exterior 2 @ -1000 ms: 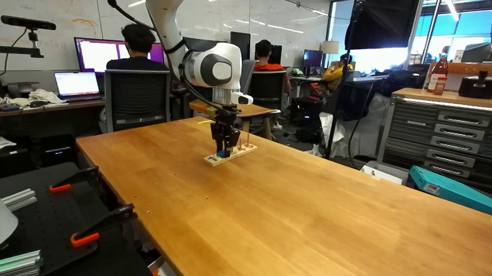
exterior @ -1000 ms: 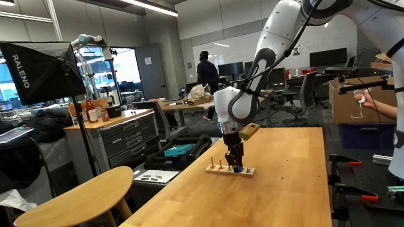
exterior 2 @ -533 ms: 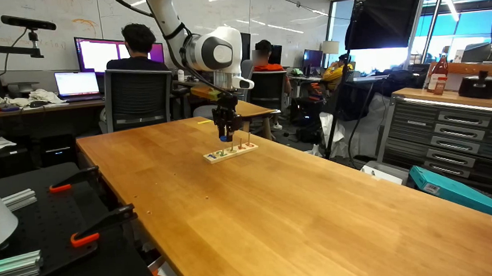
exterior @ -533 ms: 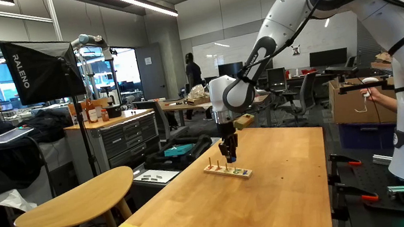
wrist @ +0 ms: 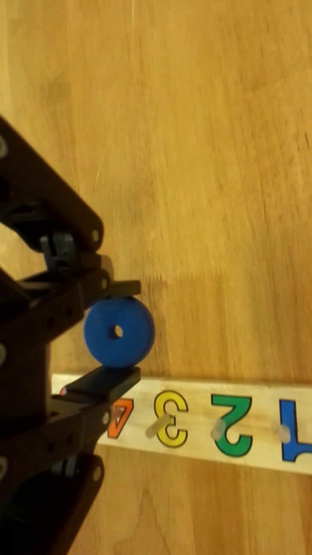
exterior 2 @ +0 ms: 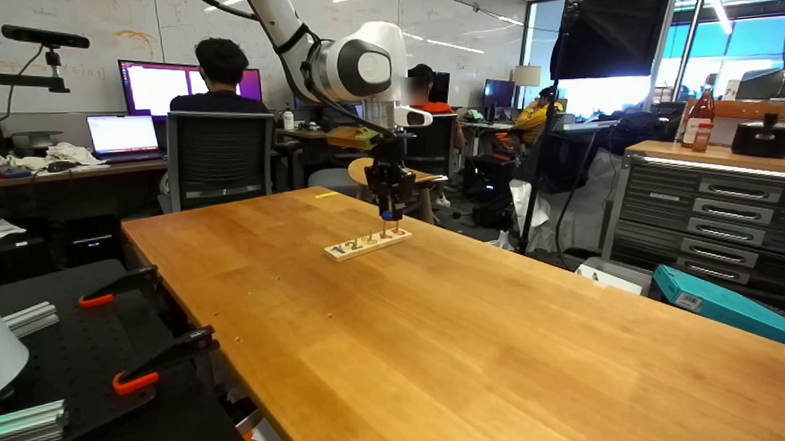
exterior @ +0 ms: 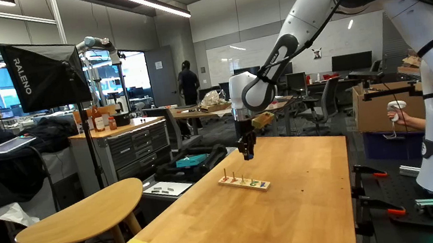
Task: Take the blue object from the wooden board and put it on the table
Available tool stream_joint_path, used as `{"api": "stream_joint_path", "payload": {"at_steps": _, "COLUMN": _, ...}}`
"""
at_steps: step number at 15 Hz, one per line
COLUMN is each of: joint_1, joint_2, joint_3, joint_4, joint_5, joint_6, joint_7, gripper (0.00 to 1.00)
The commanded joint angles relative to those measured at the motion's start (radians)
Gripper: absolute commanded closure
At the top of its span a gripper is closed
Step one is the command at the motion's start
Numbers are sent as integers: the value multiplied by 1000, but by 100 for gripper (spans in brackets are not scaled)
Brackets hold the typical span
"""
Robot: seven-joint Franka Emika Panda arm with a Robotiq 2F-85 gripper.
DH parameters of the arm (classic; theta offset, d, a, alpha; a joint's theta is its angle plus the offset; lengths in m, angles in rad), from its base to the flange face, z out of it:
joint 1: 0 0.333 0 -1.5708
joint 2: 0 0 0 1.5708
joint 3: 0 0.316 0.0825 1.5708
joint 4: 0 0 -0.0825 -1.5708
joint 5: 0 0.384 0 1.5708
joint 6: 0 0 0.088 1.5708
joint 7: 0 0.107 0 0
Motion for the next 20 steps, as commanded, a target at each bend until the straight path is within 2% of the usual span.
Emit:
{"api": "stream_joint_path", "payload": {"at_steps": 1, "joint_1": 8, "joint_2": 33, "joint_3": -50, "joint_4": -15, "joint_5": -44, "joint_6": 63, "joint_7": 27, "gripper": 82}}
{"api": "stream_joint_path", "payload": {"at_steps": 4, "joint_1": 9, "joint_2": 66, "joint_3": -64, "joint_4": -24, "joint_5": -51, "joint_6": 84, "joint_7": 24, "gripper": 82}}
{"api": "stream_joint_path", "payload": {"at_steps": 5, "joint_1": 11, "joint_2": 71, "joint_3": -65, "joint_4": -26, "joint_5": -51, "joint_6": 84, "joint_7": 22, "gripper": 61}}
{"api": "stream_joint_path", "payload": {"at_steps": 6, "joint_1": 12, "joint_2": 72, "joint_3": -62, "joint_4": -30, "joint_5": -44, "joint_6": 83, "joint_7": 21, "gripper": 32}}
{"api": "stream_joint_path", "payload": {"at_steps": 7, "joint_1": 14, "joint_2": 72, "joint_3": -59, "joint_4": -33, "joint_5": -42, "joint_6": 81, "joint_7": 20, "gripper": 30}}
{"api": "stream_joint_path", "payload": {"at_steps": 11, "joint_1": 25, "joint_2": 20, "joint_3": -33, "joint_4": -55, "joint_5": -29, "joint_6": 69, "joint_7": 8, "gripper": 1}}
{"api": "stream_joint_path", "payload": {"at_steps": 16, "joint_1": 38, "joint_2": -114, "joint_3": 22, "joint_4": -64, "joint_5": -9, "joint_6": 27, "joint_7": -27, "gripper": 0}}
{"api": "stream_joint_path", "payload": {"at_steps": 20, "joint_1": 43, "joint_2": -248, "joint_3": 79, "joint_4": -74, "joint_5": 11, "joint_6": -62, "joint_7": -49, "gripper": 0}}
